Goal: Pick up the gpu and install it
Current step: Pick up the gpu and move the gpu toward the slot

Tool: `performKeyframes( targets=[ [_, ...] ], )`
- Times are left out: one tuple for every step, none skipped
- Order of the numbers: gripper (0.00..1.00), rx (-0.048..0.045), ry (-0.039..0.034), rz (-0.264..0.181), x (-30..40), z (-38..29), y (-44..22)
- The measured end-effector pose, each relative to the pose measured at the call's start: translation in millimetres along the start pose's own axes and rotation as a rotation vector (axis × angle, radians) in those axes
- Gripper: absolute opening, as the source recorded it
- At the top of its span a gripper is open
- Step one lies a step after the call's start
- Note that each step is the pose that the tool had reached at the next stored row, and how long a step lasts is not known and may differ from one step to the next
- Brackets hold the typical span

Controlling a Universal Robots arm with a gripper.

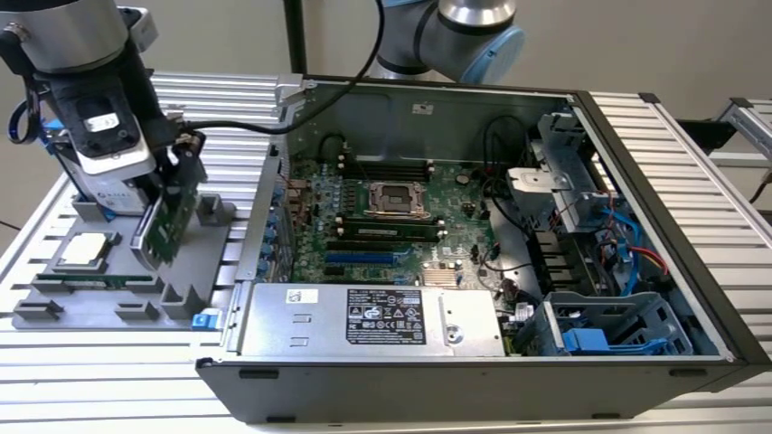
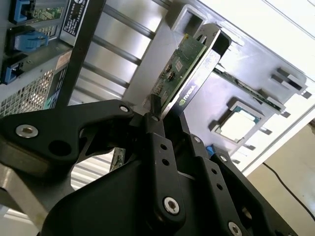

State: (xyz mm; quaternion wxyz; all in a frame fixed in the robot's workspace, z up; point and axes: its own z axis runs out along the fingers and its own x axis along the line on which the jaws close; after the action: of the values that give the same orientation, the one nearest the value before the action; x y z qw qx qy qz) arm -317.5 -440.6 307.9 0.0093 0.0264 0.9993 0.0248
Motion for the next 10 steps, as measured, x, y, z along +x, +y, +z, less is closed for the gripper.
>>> performKeyframes(
  targets=[
    [0.0,0.0,0.0,0.0,0.0,-0.7,0.0],
    [0.0,0.0,0.0,0.0,0.0,-1.4,0.1],
    [0.0,0.0,0.0,0.0,-0.1,-2.2,0.1],
    [0.0,0.0,0.0,0.0,-0.1,-2.9,0.1],
    [0.0,0.0,0.0,0.0,-0.1,-3.6,0.2],
    [0.0,0.0,0.0,0.0,-0.1,-4.3,0.2],
    [0.0,0.0,0.0,0.0,-0.1,-5.0,0.2],
    [0.0,0.0,0.0,0.0,-0.1,-5.7,0.3],
    [0.0,0.0,0.0,0.0,-0.1,-6.3,0.3],
    [0.0,0.0,0.0,0.0,-0.1,-7.0,0.3]
  ],
)
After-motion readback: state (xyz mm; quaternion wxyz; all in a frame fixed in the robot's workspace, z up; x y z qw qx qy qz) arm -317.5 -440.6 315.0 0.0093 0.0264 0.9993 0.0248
